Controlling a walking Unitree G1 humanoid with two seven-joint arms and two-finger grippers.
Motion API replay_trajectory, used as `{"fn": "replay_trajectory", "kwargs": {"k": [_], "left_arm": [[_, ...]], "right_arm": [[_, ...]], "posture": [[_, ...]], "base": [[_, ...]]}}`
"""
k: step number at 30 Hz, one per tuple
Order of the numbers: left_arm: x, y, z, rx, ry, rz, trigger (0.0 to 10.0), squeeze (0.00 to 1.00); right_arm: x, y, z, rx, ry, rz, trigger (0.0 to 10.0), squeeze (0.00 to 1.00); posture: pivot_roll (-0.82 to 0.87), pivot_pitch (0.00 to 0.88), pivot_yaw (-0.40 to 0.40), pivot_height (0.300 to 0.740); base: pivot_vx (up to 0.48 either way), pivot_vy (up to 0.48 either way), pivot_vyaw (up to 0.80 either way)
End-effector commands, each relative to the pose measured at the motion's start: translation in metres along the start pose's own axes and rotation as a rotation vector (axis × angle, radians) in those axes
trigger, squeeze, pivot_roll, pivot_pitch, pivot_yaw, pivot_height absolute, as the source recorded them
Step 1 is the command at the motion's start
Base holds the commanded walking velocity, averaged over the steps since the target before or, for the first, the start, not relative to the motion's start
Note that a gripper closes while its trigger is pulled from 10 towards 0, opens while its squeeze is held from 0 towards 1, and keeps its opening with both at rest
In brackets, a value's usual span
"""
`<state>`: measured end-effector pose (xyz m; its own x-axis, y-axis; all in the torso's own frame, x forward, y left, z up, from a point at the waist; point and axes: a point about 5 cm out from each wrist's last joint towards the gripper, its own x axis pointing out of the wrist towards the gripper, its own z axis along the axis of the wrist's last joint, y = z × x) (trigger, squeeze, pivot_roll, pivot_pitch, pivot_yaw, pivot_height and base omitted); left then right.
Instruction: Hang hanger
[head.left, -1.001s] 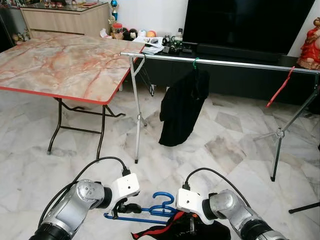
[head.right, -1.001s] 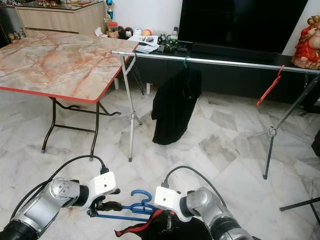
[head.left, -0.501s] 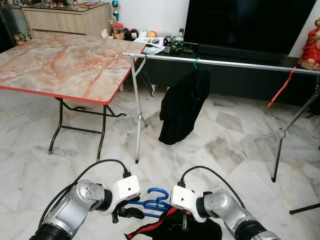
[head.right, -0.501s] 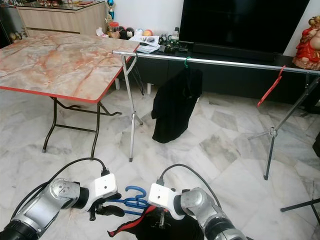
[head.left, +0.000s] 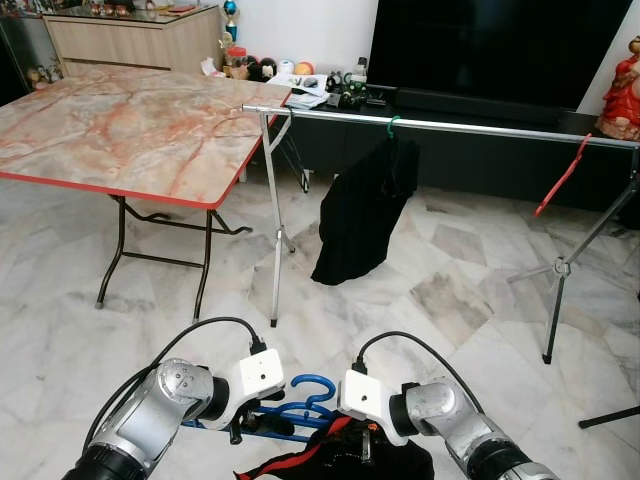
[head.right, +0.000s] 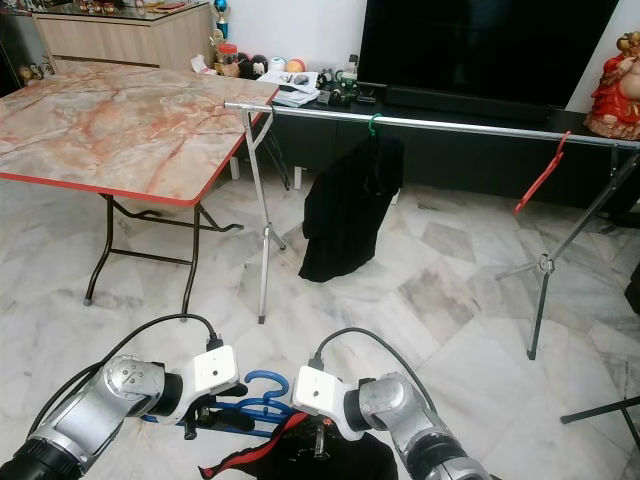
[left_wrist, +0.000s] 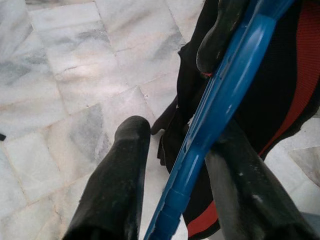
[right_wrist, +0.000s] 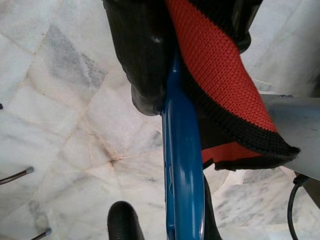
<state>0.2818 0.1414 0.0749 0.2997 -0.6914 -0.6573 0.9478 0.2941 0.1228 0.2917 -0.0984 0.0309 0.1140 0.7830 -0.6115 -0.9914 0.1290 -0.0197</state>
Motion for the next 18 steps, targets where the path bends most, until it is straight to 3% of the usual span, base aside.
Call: {"fn": "replay_trajectory", "kwargs": {"k": [1,18], "left_arm": [[-0.0001,0.0040,0.0019,0.002,0.003,0.015,0.0,0.00],[0.0007,0.0048,0.0043,0.005,-0.010,0.011,0.0,0.00]], "right_arm": [[-0.0018,-0.0068,0.0121,-0.037,-0.030,-0.012,10.0,0.00],[-0.0013,-0.0073,0.0124,-0.035,-0.028,-0.012,10.0,0.00]], "posture": [[0.23,0.000,-0.064,0.740],[0.24,0.000,-0.070,0.740]], "base": [[0.000,0.000,0.00],[0.000,0.000,0.00]]}}
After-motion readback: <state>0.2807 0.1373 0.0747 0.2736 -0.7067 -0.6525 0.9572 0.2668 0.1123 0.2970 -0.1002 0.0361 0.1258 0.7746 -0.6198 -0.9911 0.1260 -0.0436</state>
